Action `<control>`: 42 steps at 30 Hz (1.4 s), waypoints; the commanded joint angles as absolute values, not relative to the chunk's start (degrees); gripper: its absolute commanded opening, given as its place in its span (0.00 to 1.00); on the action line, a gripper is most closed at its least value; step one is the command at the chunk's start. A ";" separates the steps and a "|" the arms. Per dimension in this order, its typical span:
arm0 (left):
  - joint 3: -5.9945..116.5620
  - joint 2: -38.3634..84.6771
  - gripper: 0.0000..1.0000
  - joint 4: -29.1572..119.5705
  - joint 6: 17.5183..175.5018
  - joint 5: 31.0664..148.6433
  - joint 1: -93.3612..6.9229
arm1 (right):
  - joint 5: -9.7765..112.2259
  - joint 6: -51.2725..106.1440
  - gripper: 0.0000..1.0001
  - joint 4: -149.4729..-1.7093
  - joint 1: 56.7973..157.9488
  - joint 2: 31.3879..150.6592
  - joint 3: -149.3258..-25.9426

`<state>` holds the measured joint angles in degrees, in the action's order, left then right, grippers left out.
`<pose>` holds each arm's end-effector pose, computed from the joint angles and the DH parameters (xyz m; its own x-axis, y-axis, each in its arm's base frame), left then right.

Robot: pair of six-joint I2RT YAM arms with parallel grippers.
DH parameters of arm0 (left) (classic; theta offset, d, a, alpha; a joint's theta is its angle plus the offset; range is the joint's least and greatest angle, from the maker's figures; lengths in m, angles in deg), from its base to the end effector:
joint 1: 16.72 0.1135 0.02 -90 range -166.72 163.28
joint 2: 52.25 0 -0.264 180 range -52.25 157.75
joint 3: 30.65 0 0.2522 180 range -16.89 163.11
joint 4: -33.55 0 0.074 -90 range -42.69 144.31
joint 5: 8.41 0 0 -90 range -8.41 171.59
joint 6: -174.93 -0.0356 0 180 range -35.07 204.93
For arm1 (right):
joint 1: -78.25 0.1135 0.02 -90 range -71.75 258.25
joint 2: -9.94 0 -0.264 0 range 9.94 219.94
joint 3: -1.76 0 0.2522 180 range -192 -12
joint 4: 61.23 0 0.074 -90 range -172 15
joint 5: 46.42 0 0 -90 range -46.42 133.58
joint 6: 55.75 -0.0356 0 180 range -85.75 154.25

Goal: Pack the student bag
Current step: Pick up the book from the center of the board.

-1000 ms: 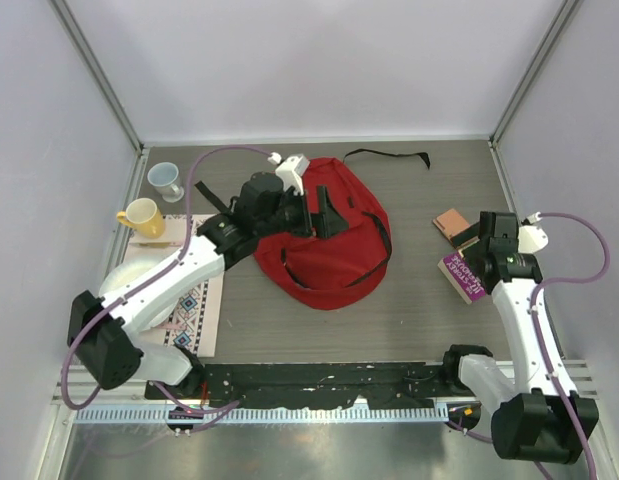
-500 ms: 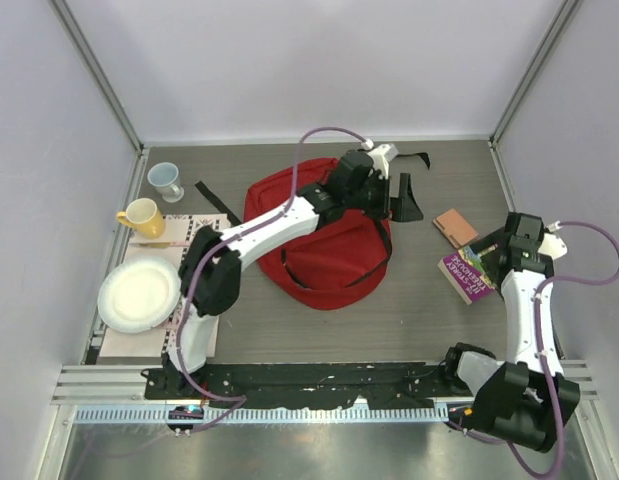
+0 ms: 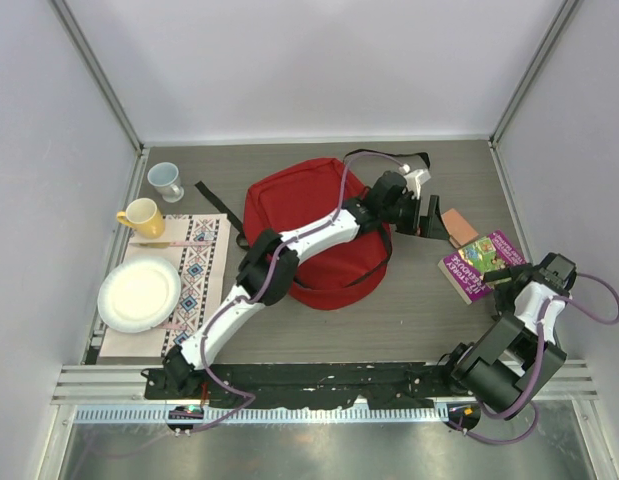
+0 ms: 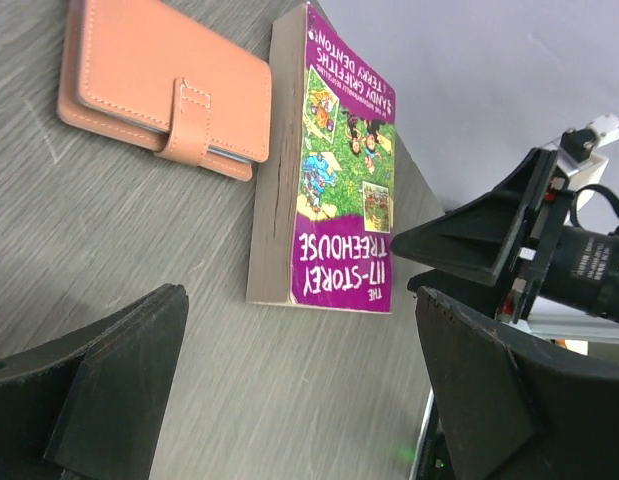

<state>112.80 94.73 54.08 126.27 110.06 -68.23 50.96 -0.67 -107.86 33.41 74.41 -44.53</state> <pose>0.3534 -0.4718 0.1989 -0.8239 0.1032 -0.5572 0.5524 0.3658 -0.7491 0.1396 -0.1324 0.1741 -0.1480 0.9478 -0.2825 0.9089 0.2430 0.3389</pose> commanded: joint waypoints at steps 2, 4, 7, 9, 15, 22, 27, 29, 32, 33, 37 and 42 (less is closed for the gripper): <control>119.61 101.38 1.00 47.58 130.45 115.52 -68.58 | 55.71 1.55 0.90 -99.61 32.98 74.63 -44.17; 119.61 102.87 1.00 45.38 131.33 116.31 -68.75 | 55.62 1.38 0.90 -98.91 32.90 74.54 -44.08; 119.70 104.10 1.00 44.59 132.04 116.49 -69.36 | 55.19 1.38 0.90 -98.38 32.89 74.28 -43.82; 120.31 105.68 1.00 44.58 132.39 115.96 -69.89 | 55.36 1.38 0.90 -97.76 32.89 74.02 -43.64; 122.77 108.76 1.00 44.50 133.79 116.57 -71.47 | 55.98 1.64 0.90 -96.62 32.89 73.40 -42.85; 122.51 109.29 0.89 42.22 135.63 118.15 -73.14 | 57.12 1.99 0.79 -95.39 32.98 73.58 -41.53; 120.15 109.29 0.67 40.47 138.36 119.12 -73.50 | 59.40 2.70 0.72 -95.04 33.51 75.06 -41.18; 119.35 109.12 0.53 39.32 140.12 119.73 -73.50 | 59.67 2.87 0.65 -95.03 34.12 76.65 -41.18; 118.47 108.33 0.40 39.40 140.56 119.83 -73.50 | 59.49 3.31 0.57 -95.21 36.23 78.23 -41.53; 117.86 108.15 0.37 39.40 140.65 119.83 -73.50 | 58.97 3.31 0.56 -95.30 37.71 78.49 -41.62; 116.80 107.19 0.30 39.14 140.83 120.26 -73.50 | 57.48 2.79 0.43 -96.26 41.76 79.90 -42.41; 116.01 105.87 0.15 40.62 140.92 121.93 -73.85 | 57.56 2.26 0.29 -98.28 43.70 77.11 -41.97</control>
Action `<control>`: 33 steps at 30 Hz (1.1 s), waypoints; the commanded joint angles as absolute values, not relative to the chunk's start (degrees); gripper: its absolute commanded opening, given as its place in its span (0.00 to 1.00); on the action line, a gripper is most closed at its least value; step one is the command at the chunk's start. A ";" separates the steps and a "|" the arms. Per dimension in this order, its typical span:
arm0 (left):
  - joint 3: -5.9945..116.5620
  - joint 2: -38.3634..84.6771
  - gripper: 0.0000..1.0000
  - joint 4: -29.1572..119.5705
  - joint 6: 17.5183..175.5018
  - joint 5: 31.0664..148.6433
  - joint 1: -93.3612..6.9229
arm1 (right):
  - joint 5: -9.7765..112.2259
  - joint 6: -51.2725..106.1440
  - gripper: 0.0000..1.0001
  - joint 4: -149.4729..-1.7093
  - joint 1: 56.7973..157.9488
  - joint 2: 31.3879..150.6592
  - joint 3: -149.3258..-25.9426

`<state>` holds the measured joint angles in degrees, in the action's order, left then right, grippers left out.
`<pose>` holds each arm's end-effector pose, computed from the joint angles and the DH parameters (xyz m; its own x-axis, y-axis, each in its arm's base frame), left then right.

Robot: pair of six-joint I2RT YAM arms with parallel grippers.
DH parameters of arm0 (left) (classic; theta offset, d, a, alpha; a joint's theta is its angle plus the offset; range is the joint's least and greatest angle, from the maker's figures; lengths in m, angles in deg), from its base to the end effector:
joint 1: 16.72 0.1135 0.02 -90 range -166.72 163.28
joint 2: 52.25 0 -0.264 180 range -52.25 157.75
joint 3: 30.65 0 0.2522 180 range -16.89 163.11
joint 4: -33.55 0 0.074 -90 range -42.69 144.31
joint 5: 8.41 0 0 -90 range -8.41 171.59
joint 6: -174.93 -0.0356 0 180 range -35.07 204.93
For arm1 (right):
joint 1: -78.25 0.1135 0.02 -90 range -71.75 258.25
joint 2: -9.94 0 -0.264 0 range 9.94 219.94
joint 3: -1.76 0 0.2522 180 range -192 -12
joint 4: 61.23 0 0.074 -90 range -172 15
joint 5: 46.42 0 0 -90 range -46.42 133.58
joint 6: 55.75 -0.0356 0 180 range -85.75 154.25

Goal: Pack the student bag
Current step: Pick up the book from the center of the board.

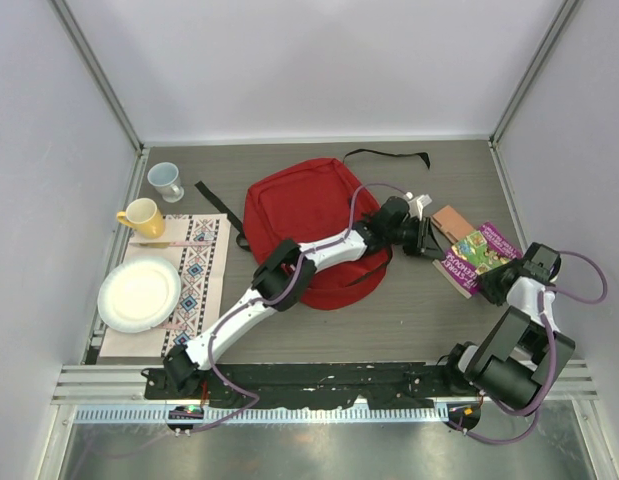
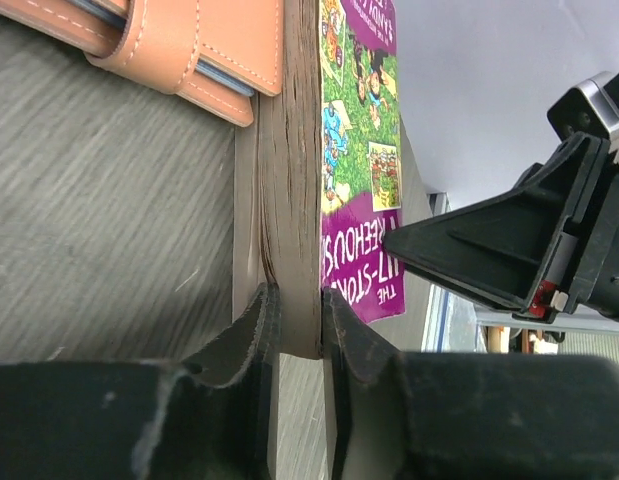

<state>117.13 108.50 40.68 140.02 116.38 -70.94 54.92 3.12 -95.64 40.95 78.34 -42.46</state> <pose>0.3413 -0.5083 0.1085 -0.9183 0.1223 -0.3766 0.3958 0.2547 -0.8823 0.1710 -0.1215 0.1627 -0.3161 0.8780 -0.3594 0.7898 0.4534 0.4131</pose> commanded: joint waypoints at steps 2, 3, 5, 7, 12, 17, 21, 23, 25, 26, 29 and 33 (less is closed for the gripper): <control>114.61 104.82 0.01 41.24 140.92 122.29 -74.02 | 58.52 2.26 0.25 -99.16 44.14 75.69 -41.88; 112.42 103.25 0.00 41.85 141.09 122.29 -74.02 | 58.96 2.35 0.23 -100.21 44.32 74.38 -41.88; 108.64 100.96 0.00 41.43 141.88 122.46 -74.02 | 59.75 2.61 0.22 -101.36 45.19 73.49 -42.32; 101.62 96.67 0.00 39.49 142.15 122.11 -74.11 | 60.11 2.70 0.20 -102.85 45.64 72.70 -42.41; 85.55 88.04 0.00 36.68 142.24 121.06 -74.64 | 62.13 2.44 0.23 -105.22 45.90 71.21 -42.59; 74.01 79.61 0.00 35.36 141.89 119.12 -74.73 | 60.38 1.91 0.54 -108.39 45.90 69.80 -45.39; 68.73 75.47 0.32 36.31 139.00 116.33 -74.64 | 58.96 1.47 0.63 -108.75 45.90 69.88 -46.98; 68.63 73.97 0.45 38.07 137.06 114.12 -74.55 | 58.70 1.47 0.64 -108.22 45.99 70.23 -47.51; 70.82 73.35 0.62 40.45 134.78 112.45 -74.11 | 58.70 1.73 0.65 -107.43 45.90 71.37 -48.03; 72.05 73.52 0.65 41.15 134.24 112.36 -73.94 | 58.70 2.08 0.65 -107.17 45.99 71.90 -48.04; 77.76 75.71 0.75 43.97 133.45 111.92 -72.36 | 55.99 2.87 0.65 -107.86 45.90 73.40 -48.91; 86.90 80.72 0.77 47.13 132.92 113.32 -71.65 | 55.53 2.18 0.66 -107.79 45.99 72.52 -47.87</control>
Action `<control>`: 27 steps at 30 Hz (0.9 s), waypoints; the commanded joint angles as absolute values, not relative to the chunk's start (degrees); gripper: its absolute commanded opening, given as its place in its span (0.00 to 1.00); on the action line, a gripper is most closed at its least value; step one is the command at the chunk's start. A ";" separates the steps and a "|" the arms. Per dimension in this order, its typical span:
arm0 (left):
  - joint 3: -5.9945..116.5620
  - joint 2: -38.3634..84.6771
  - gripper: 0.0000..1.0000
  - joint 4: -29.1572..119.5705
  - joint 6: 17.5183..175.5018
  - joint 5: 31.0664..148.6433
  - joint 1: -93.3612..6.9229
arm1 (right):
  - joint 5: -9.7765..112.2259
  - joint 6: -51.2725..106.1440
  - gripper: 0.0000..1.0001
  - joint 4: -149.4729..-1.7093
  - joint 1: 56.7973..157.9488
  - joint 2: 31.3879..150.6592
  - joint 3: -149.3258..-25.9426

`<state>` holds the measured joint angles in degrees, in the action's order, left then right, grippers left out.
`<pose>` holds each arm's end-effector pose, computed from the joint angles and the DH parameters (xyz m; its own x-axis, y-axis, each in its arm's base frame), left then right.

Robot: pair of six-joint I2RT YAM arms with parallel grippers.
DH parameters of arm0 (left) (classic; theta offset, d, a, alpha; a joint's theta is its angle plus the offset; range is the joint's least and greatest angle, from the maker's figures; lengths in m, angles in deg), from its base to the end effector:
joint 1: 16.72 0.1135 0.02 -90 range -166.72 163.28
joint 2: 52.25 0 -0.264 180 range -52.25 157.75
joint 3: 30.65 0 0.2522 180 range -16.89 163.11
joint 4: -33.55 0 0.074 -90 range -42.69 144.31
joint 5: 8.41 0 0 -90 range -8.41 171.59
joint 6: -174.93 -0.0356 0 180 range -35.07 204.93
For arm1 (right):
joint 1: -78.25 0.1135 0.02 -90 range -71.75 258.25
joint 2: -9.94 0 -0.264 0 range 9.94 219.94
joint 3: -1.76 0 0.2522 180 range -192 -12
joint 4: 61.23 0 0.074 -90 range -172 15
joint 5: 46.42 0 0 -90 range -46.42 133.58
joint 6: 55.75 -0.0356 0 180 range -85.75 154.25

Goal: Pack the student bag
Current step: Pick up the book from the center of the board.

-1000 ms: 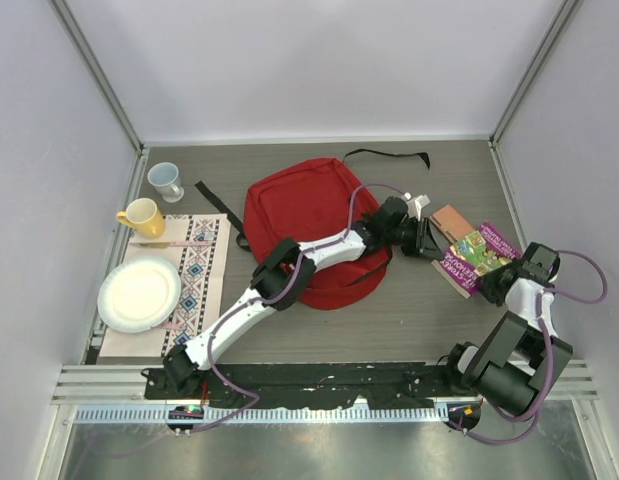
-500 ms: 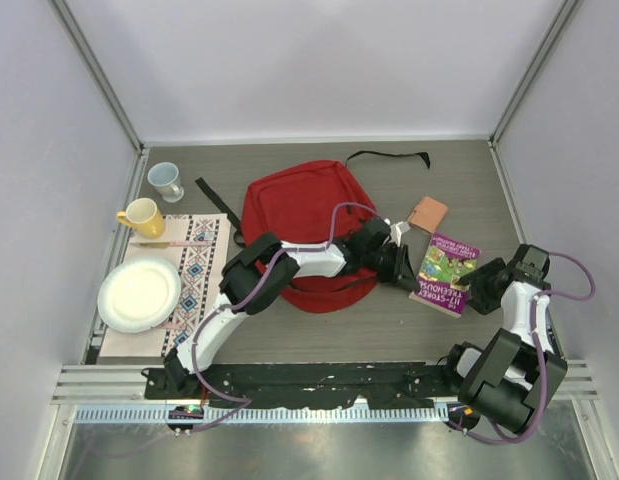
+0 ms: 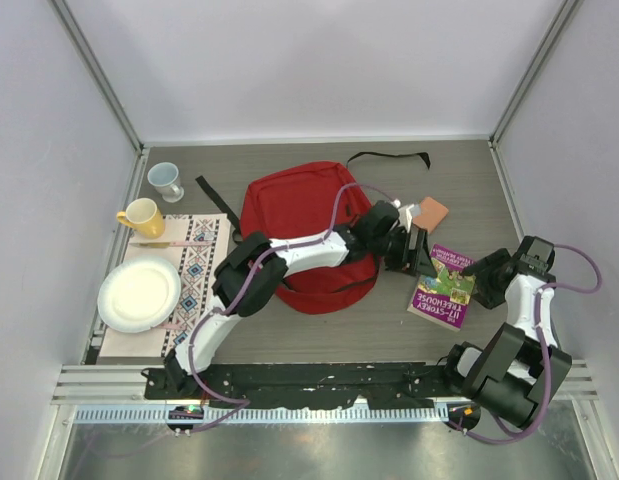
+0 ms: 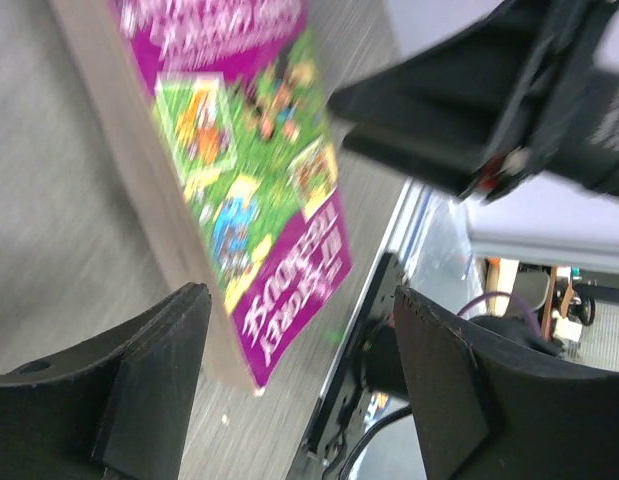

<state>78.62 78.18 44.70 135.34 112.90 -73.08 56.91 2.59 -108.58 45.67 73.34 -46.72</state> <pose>0.2697 -0.4387 0.1676 -0.9243 0.2006 -0.3246 0.3802 0.4115 -0.8283 0.1696 -0.0986 0.1885 -0.4073 0.8664 -0.2889 0.7605 0.4969 0.4179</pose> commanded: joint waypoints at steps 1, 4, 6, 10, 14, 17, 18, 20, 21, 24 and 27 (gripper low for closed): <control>88.13 82.90 0.77 47.13 133.09 114.02 -71.65 | 55.97 1.74 0.66 -107.34 45.90 72.43 -47.51; 90.51 85.29 0.77 45.30 135.72 116.48 -71.74 | 57.12 1.47 0.66 -105.85 45.90 73.48 -46.46; 90.69 86.70 0.77 44.41 137.04 117.10 -71.74 | 56.68 1.99 0.66 -105.67 45.90 74.98 -46.28; 89.55 87.06 0.78 45.81 136.00 114.91 -71.74 | 55.88 2.35 0.66 -104.97 45.90 75.86 -45.58; 90.78 88.46 0.79 47.13 135.29 114.46 -72.00 | 56.24 1.82 0.68 -103.39 45.90 75.86 -44.35; 92.62 89.87 0.79 47.13 135.73 115.25 -72.70 | 56.85 1.99 0.71 -102.60 45.90 76.39 -43.82; 93.24 90.57 0.78 47.13 135.82 115.52 -72.97 | 57.29 2.17 0.71 -102.42 45.99 77.26 -43.47; 94.81 91.18 0.75 48.36 136.17 116.22 -73.76 | 59.21 2.35 0.71 -101.20 45.90 77.97 -43.03; 95.26 91.54 0.73 48.45 136.26 116.48 -74.02 | 59.84 2.43 0.71 -100.75 45.90 78.32 -42.50; 96.05 91.89 0.66 48.10 136.96 117.01 -74.55 | 63.08 2.87 0.71 -99.26 45.99 79.64 -41.89; 96.05 91.80 0.58 47.57 137.66 117.63 -74.64 | 67.38 3.05 0.71 -97.85 45.99 80.78 -41.45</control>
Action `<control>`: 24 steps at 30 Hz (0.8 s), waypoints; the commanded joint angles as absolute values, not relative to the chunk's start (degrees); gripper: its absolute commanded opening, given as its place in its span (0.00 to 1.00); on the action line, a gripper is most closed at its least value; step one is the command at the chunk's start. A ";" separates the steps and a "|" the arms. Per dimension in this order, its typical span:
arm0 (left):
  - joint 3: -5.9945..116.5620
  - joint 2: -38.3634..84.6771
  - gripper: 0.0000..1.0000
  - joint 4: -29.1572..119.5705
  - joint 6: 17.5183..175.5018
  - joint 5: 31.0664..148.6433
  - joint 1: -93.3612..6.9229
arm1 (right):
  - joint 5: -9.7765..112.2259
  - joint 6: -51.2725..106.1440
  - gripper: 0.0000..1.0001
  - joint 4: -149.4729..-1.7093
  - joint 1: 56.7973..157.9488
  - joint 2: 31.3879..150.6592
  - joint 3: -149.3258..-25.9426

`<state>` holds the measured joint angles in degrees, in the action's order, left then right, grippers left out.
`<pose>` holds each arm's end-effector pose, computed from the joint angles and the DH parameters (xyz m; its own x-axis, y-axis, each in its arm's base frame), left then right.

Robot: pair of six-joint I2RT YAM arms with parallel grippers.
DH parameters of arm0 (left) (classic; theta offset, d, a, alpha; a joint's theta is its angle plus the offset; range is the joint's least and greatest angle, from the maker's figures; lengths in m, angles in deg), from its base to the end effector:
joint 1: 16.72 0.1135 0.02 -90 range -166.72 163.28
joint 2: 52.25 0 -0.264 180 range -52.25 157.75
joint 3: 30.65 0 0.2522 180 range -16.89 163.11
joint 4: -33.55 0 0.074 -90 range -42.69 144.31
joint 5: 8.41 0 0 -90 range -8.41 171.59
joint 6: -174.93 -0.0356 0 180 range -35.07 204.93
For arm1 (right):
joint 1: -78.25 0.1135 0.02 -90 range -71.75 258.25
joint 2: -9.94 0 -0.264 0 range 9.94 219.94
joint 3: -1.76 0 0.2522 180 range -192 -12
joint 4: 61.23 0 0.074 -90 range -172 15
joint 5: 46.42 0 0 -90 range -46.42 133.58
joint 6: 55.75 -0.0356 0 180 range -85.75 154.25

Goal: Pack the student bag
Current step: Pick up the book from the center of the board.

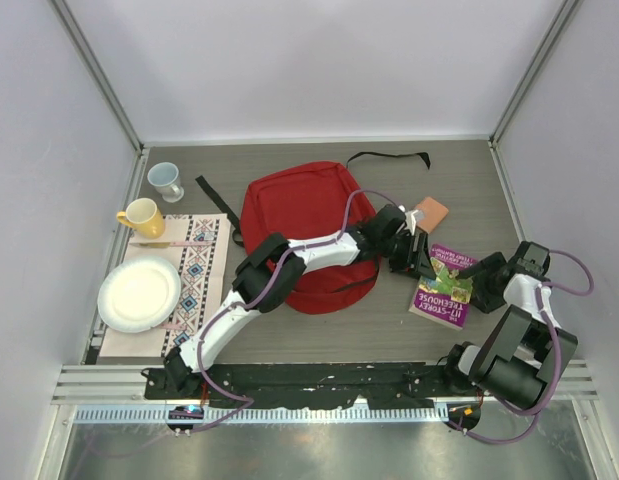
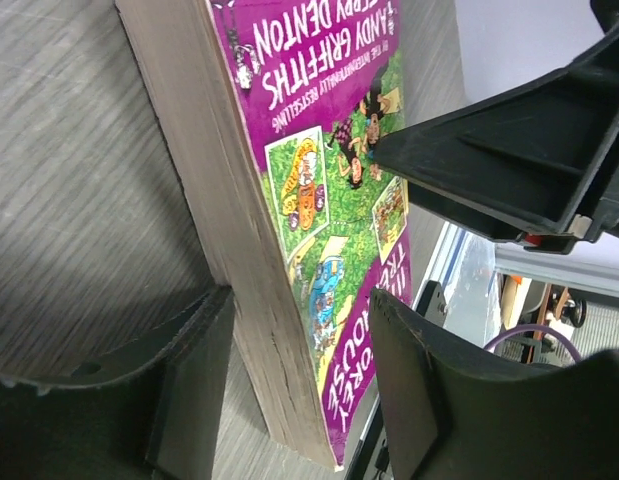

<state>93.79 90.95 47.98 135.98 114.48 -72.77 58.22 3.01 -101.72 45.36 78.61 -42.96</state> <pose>0.2951 -0.4730 0.1337 -0.9313 0.2139 -0.2949 0.3597 0.4110 -0.8377 0.1739 -0.1017 0.1592 -0.4227 0.8709 -0.2506 0.7638 0.4912 0.4187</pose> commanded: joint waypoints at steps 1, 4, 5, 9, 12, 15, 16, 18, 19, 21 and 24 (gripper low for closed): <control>96.23 91.72 0.55 47.57 137.75 117.80 -74.64 | 68.79 2.88 0.71 -97.15 45.90 80.87 -41.10; 97.37 91.71 0.47 46.26 138.02 118.59 -74.64 | 73.81 1.74 0.71 -95.39 45.99 80.52 -40.65; 97.72 91.45 0.43 46.26 138.10 118.68 -74.64 | 74.43 1.56 0.71 -95.21 45.99 79.91 -40.65; 99.48 90.75 0.46 46.26 138.19 119.38 -74.73 | 75.84 1.47 0.71 -96.52 46.08 77.19 -41.62; 100.45 90.57 0.59 46.52 138.28 119.39 -74.73 | 75.93 1.29 0.71 -97.76 46.08 74.90 -41.88; 102.03 91.62 0.59 47.13 138.54 119.39 -74.73 | 76.28 1.12 0.72 -98.37 46.08 74.10 -41.62; 102.38 91.80 0.56 47.13 138.89 119.56 -74.73 | 76.37 1.20 0.72 -98.46 46.17 74.10 -41.45; 102.30 91.98 0.43 47.13 139.33 119.56 -74.73 | 76.37 1.55 0.72 -98.64 46.17 74.10 -41.18; 101.86 91.89 0.38 47.13 139.33 119.48 -74.73 | 76.37 1.73 0.72 -98.99 46.08 74.36 -41.09; 101.24 91.45 0.19 47.13 139.33 119.12 -74.73 | 76.02 2.25 0.71 -99.08 46.08 74.54 -41.18; 100.36 90.40 0.00 47.13 138.63 118.60 -74.64 | 75.31 2.78 0.72 -99.87 46.17 75.33 -42.32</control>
<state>99.38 91.54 51.30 137.46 114.39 -71.77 66.61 4.16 -99.29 44.75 75.33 -41.02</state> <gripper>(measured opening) 0.112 0.717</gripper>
